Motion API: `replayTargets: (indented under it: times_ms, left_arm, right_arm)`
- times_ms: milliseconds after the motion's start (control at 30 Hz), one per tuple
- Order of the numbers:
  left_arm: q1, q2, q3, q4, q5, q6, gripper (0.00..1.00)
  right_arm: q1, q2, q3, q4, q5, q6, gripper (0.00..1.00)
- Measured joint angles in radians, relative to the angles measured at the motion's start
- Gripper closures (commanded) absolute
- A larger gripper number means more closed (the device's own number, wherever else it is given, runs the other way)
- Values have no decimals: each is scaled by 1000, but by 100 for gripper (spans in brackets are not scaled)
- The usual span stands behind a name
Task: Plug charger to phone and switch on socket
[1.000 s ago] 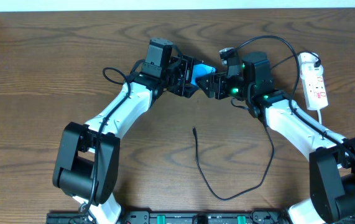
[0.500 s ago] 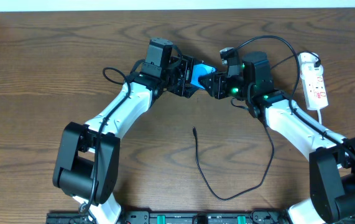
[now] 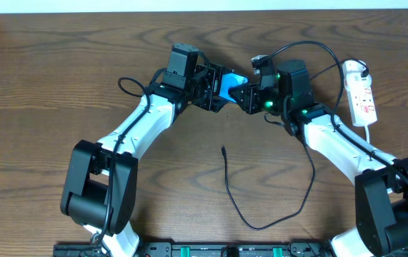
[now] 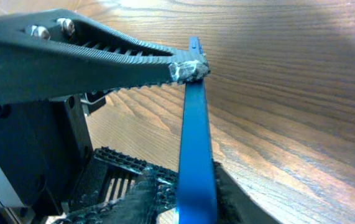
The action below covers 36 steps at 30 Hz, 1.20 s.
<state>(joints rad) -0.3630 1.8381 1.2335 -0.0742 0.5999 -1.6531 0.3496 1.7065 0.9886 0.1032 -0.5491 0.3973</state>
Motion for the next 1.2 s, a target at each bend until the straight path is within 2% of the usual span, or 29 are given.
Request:
replayTargets:
  times_ms: [400,500,567,833,933,1200]
  left_arm:
    - [0,0,0,0,0,0,93]
    - [0,0,0,0,0,0,93]
    - [0,0,0,0,0,0,83]
    - [0,0,0,2,0,8,21]
    - [0,0,0,5,0,14,15]
    - [27,-21,0,35,3,67,14]
  right_arm:
    - [2,0,0,-1,14,0,89]
    - [2,0,0,-2,19,-1,96]
    - [1,0,0,-3,28,1,98]
    - [-2,0,0,-4,31,1,99]
    - [-11,0,0,-4,18,1,99]
    - [-106,2,0,-15,6,33,99]
